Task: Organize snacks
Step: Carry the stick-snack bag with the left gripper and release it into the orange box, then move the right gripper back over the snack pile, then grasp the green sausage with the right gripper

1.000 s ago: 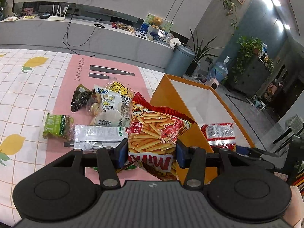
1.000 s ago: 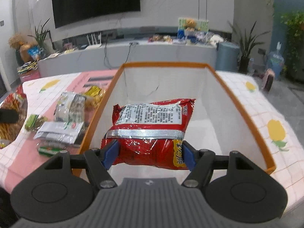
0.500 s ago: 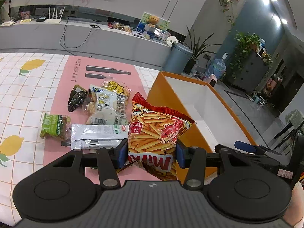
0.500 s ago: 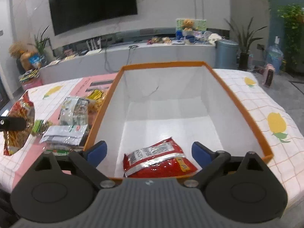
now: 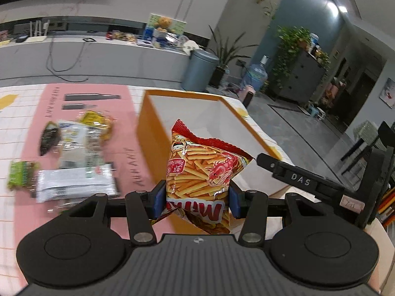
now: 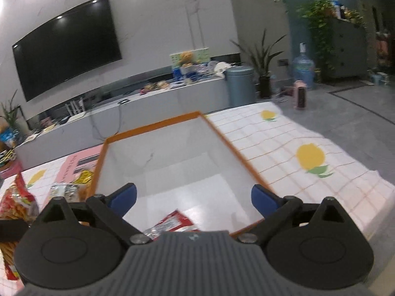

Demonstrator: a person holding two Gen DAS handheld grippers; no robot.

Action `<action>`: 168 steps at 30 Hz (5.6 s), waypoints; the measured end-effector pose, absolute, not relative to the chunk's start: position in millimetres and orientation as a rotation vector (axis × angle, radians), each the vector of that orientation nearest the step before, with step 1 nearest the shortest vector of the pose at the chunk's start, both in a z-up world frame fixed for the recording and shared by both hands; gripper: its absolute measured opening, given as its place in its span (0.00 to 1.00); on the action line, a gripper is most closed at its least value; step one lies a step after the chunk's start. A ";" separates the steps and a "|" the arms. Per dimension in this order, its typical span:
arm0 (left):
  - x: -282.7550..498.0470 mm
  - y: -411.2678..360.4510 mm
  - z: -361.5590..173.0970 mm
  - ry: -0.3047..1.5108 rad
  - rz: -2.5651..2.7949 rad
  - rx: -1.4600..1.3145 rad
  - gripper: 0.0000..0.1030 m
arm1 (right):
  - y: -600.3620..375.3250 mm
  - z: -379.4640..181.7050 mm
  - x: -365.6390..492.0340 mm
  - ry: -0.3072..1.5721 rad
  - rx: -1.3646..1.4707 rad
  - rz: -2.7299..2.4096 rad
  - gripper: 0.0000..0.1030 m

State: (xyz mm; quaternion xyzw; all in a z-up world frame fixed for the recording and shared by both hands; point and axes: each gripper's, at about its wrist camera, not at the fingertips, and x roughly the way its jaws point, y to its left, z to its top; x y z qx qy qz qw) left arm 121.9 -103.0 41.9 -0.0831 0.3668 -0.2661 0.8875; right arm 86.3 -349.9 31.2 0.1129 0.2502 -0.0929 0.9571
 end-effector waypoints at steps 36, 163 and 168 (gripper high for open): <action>172.3 -246.0 -8.1 0.824 -0.523 -0.073 0.91 | -396.3 46.4 54.1 0.356 0.363 -0.277 0.94; 126.6 106.5 -15.5 0.739 -0.060 -0.415 1.00 | -104.3 -77.3 138.2 0.632 -0.416 0.517 0.24; 125.4 104.5 -14.1 0.732 -0.069 -0.403 1.00 | -106.1 -71.5 138.9 0.647 -0.363 0.513 0.21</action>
